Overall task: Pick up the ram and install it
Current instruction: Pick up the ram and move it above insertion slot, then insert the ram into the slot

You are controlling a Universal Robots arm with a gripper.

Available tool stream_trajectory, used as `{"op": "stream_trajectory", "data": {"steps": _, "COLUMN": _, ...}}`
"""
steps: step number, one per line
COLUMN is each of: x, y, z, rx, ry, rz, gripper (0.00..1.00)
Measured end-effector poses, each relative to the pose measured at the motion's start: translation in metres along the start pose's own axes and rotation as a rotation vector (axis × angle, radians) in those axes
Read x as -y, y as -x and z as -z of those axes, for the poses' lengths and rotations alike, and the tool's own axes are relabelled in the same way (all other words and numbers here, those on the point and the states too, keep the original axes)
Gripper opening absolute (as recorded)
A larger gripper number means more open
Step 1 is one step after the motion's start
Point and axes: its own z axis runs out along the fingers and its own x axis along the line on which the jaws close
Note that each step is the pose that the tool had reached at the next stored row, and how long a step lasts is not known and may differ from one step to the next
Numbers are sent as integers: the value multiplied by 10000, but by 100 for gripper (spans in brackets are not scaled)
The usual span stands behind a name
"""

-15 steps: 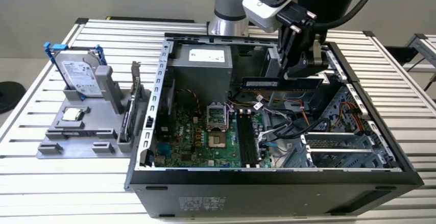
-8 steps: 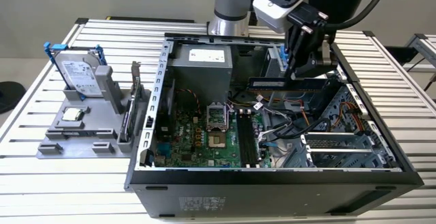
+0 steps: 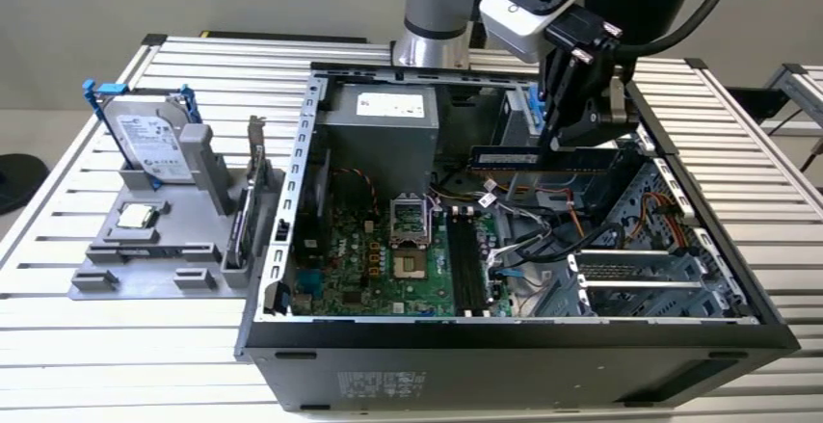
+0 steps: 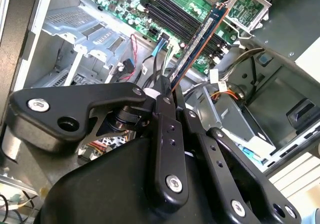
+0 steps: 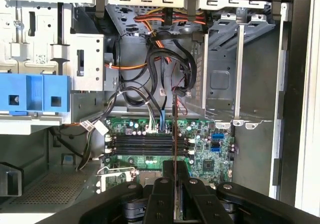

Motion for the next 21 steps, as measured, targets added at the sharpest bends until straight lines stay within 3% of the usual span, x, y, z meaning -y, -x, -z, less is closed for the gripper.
{"op": "stream_trajectory", "data": {"steps": 7, "x": 0, "y": -15, "z": 1, "rx": 1, "ry": -1, "rz": 1, "gripper": 0}}
{"op": "stream_trajectory", "data": {"steps": 21, "x": 0, "y": -155, "z": 9, "rx": 0, "ry": 0, "rz": 0, "gripper": 0}}
